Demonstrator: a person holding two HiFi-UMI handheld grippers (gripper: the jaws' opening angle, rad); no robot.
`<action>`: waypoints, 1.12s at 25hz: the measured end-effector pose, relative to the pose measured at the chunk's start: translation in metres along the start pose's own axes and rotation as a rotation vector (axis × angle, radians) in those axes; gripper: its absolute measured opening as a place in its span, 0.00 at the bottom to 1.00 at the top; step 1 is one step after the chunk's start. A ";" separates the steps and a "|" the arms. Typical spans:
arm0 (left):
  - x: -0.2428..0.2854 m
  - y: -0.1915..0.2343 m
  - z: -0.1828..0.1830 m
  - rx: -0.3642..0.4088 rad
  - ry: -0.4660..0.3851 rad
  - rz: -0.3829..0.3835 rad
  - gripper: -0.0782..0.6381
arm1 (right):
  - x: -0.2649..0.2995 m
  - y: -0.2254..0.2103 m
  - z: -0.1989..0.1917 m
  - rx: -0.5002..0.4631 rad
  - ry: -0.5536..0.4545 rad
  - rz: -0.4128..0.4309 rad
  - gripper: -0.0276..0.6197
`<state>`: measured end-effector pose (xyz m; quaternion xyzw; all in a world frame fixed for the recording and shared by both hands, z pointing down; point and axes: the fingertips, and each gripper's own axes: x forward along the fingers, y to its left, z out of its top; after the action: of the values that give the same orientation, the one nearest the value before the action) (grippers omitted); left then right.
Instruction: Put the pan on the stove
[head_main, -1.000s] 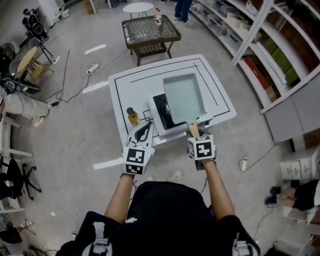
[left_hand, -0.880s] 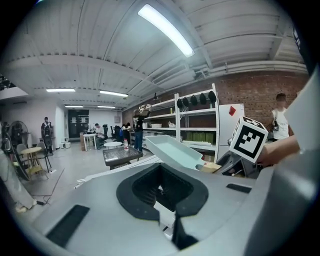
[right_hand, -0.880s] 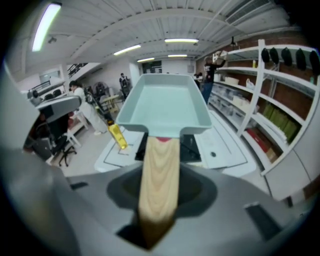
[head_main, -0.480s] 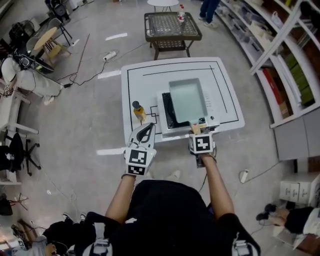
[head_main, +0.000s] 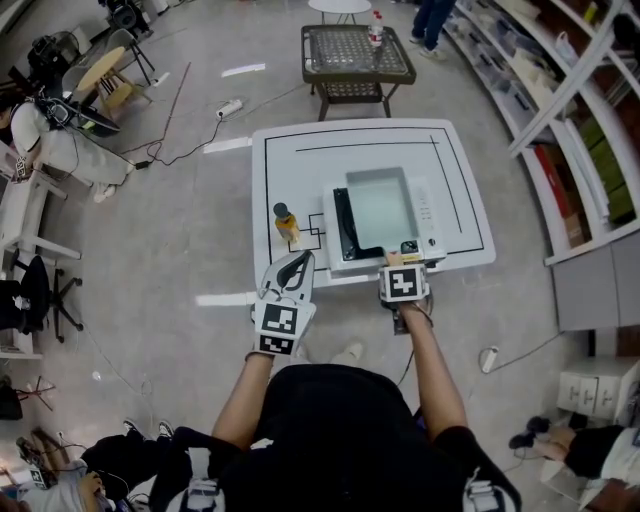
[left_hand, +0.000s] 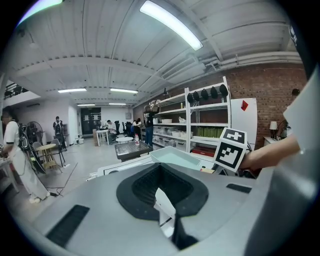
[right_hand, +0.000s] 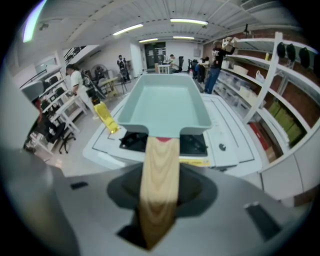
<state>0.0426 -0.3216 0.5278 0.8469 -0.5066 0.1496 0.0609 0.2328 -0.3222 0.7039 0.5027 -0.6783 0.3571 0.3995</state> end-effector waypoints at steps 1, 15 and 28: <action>0.000 0.000 -0.001 -0.003 0.000 -0.001 0.14 | 0.002 0.001 -0.001 0.008 0.009 0.009 0.28; 0.004 0.010 0.005 0.010 -0.037 -0.012 0.14 | 0.016 -0.002 0.003 0.009 0.053 -0.029 0.29; 0.009 0.022 0.004 0.003 -0.041 -0.016 0.14 | 0.015 0.003 0.010 0.006 0.085 -0.010 0.29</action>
<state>0.0284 -0.3404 0.5260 0.8539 -0.5007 0.1324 0.0504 0.2252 -0.3361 0.7128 0.4918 -0.6571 0.3782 0.4282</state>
